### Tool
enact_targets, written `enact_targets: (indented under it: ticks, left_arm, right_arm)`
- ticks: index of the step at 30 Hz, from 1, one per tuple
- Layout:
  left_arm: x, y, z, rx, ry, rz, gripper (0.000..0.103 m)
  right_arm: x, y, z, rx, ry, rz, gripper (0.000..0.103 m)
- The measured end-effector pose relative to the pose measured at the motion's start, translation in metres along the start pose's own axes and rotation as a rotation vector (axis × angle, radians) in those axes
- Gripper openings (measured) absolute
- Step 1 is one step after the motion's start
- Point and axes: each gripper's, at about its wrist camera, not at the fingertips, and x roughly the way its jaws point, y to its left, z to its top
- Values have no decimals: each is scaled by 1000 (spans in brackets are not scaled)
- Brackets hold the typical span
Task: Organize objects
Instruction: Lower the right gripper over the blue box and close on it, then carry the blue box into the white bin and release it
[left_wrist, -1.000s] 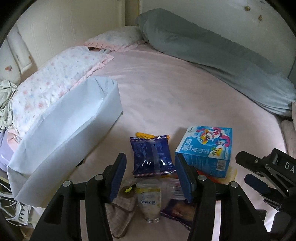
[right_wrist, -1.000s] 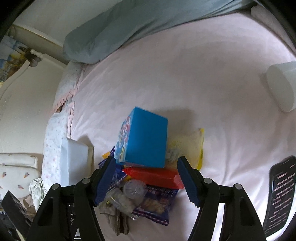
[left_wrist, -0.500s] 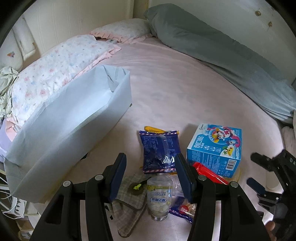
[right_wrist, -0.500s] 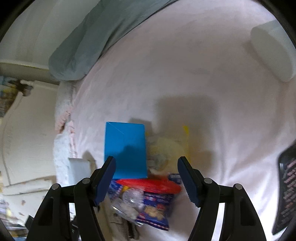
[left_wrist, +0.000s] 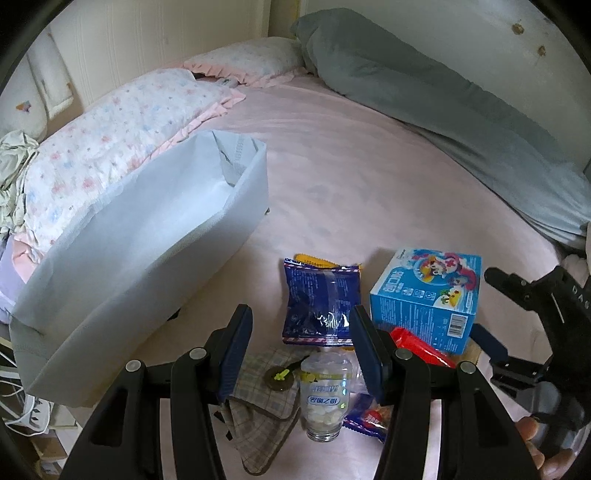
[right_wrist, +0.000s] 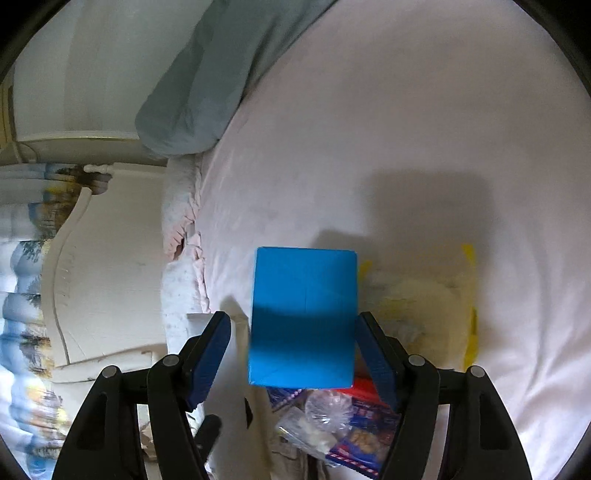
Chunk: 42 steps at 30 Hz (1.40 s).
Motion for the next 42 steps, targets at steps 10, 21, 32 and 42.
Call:
enact_targets:
  ticks: [10,21,32,42]
  left_arm:
    - [-4,-7,-3,39,-10,-2,54]
    - [-32,15,12,-10,-167,-36,54]
    - [-78,85,25,-231,-470,155,54]
    - [-37,121,30,-349,-288,241,54]
  right_arm:
    - [36,10,-1,-85,128,-171,68]
    - [-8,108,-37,-386,-21,76,60]
    - [32,173,-80,-557,-19,285,60]
    - [101,180,-133,-756,-32,160,62]
